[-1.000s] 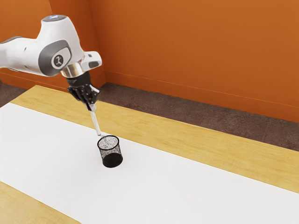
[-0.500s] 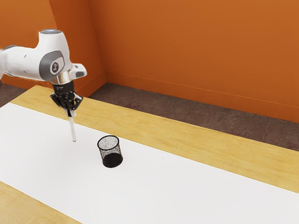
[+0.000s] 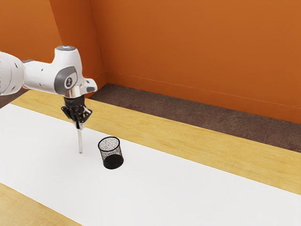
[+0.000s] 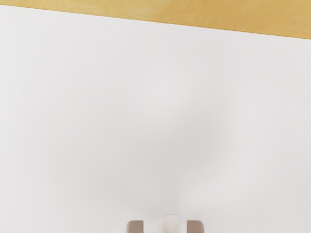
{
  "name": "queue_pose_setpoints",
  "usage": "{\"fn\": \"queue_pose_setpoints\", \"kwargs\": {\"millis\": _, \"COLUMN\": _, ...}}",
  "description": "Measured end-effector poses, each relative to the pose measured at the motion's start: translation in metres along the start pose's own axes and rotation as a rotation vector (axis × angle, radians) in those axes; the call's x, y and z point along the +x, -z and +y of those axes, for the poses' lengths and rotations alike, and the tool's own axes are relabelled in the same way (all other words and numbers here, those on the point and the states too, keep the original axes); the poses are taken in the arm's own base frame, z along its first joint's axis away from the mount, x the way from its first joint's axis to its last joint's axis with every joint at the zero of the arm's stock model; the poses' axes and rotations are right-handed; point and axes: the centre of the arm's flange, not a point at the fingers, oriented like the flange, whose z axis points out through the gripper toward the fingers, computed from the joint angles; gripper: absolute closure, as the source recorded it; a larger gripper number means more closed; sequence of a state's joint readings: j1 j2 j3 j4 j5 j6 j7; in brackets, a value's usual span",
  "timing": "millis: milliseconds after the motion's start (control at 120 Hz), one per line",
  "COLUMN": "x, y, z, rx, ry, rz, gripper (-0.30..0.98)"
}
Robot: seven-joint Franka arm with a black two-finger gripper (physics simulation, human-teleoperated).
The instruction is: Take the marker out of the pen holder and place it to the left of the pen holder.
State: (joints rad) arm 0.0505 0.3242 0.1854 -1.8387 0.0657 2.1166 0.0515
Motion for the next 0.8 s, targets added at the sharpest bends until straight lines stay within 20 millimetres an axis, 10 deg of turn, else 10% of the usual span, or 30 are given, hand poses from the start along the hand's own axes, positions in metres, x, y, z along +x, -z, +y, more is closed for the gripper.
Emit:
{"fn": "queue_pose_setpoints", "kwargs": {"millis": 192, "x": 0.006, "y": -0.013, "z": 0.002, "rx": -0.007, "ry": 0.003, "rz": 0.004, "gripper": 0.78}}
{"fn": "queue_pose_setpoints", "kwargs": {"millis": 408, "x": 0.004, "y": 0.01, "z": 0.001, "rx": -0.073, "ry": 0.023, "rz": 0.049, "gripper": 0.33}}
{"fn": "queue_pose_setpoints", "kwargs": {"millis": 683, "x": -0.07, "y": 0.273, "z": -0.02, "rx": -0.11, "ry": -0.019, "rz": 0.334, "gripper": 0.09}}
{"fn": "queue_pose_setpoints", "kwargs": {"millis": 800, "x": -0.096, "y": 0.319, "z": -0.002, "rx": -0.052, "ry": -0.088, "rz": 0.297, "gripper": 0.05}}
